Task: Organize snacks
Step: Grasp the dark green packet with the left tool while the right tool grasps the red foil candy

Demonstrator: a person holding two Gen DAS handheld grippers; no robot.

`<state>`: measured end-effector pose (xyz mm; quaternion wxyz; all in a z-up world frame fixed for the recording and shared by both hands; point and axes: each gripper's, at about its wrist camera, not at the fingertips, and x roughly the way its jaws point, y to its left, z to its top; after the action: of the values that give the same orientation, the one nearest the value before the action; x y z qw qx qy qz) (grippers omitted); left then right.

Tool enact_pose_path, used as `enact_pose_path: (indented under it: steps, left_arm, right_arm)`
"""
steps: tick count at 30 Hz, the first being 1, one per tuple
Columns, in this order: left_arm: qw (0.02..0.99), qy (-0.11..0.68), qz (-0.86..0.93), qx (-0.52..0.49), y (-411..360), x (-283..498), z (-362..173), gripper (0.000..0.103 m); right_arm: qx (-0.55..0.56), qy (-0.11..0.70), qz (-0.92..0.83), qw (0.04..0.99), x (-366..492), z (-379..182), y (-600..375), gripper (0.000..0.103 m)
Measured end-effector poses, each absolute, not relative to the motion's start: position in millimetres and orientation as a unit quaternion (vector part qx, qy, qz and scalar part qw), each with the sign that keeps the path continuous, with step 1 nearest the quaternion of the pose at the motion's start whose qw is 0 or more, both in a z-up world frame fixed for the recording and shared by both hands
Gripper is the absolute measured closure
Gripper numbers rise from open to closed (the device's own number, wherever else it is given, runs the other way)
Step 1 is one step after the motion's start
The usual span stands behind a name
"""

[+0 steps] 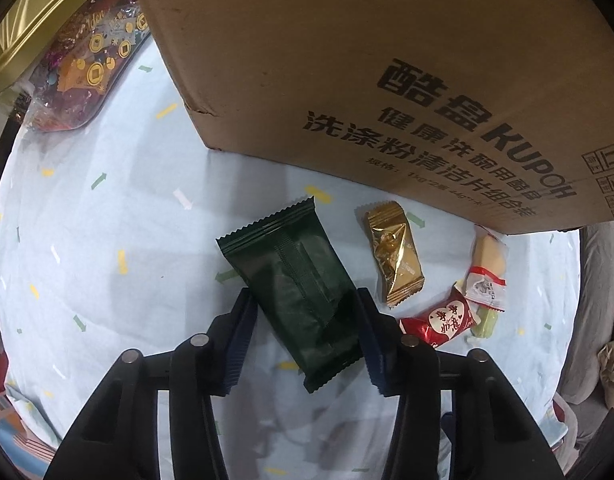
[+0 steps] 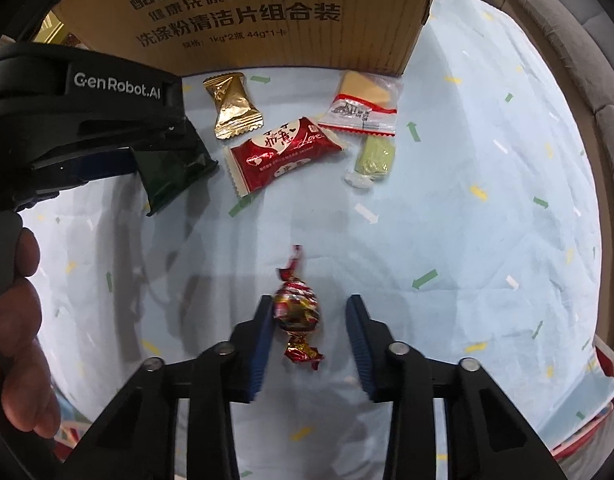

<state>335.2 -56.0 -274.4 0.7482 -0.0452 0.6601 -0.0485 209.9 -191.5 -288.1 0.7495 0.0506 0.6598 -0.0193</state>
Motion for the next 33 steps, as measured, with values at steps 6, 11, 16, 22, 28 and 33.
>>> enact_pose_path:
  steps: [6,11,16,22,28,33]
  left_arm:
    - [0.761,0.645,-0.052,-0.041,-65.4,319.2,-269.1,0.072]
    - [0.767,0.639,-0.056,-0.038,-68.2,320.8,-256.0,0.082]
    - [0.764,0.643,-0.041,-0.035,-64.8,319.4,-255.1,0.083]
    - [0.762,0.646,-0.021,-0.042,-67.1,321.0,-256.8,0.05]
    - [0.759,0.65,-0.017,-0.034,-64.3,330.1,-262.0,0.049]
    - [0.757,0.653,-0.013,-0.028,-74.9,339.0,-265.0,0.047]
  right_arm:
    - [0.055,0.657,-0.018,0.752,213.2,-290.2,-200.0,0.081]
    - [0.06,0.653,-0.017,0.755,213.7,-288.9,-199.4,0.081]
    - [0.06,0.648,-0.016,0.759,210.8,-279.3,-204.5,0.081]
    - [0.072,0.645,-0.016,0.761,213.4,-270.9,-208.5,0.081]
    - [0.083,0.643,-0.018,0.761,213.5,-268.6,-215.3,0.081]
    - [0.09,0.643,-0.021,0.76,214.2,-268.4,-218.1,0.081]
